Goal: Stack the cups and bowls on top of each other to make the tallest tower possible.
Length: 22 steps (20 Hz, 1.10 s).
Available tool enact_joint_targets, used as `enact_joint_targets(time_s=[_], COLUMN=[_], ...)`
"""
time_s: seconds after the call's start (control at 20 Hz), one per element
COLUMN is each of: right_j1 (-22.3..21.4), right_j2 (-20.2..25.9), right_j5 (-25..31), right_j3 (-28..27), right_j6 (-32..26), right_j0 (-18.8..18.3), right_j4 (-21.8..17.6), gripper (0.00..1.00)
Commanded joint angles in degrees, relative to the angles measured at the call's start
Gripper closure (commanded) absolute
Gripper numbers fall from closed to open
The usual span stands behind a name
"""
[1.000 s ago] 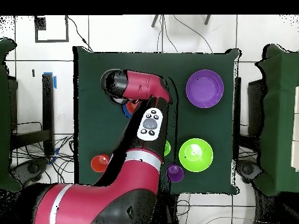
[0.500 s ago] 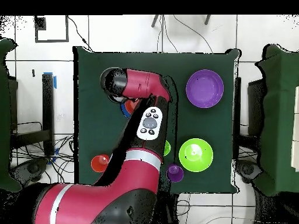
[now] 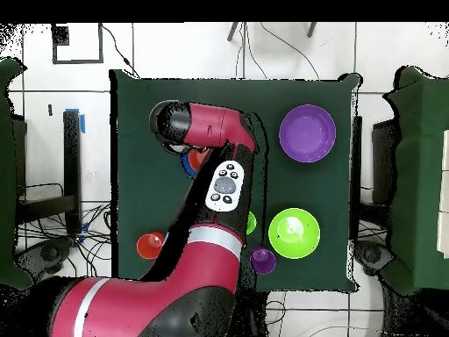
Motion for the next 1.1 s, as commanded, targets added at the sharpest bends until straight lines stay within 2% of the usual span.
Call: enact_joint_targets(time_s=[0.05, 0.5, 1.1], right_j1=[-3.3, -9.0, -11.1], right_j2=[7.7, 7.2, 7.1], right_j5=[2.0, 6.9, 11.9], right_j3=[2.6, 5.9, 4.7], right_j6=[-3.0, -3.7, -5.3], right_j0=[-1.2, -1.2, -2.5], right_j4=[-1.5, -1.6, -2.8], gripper=[0.0, 0.0, 0.0])
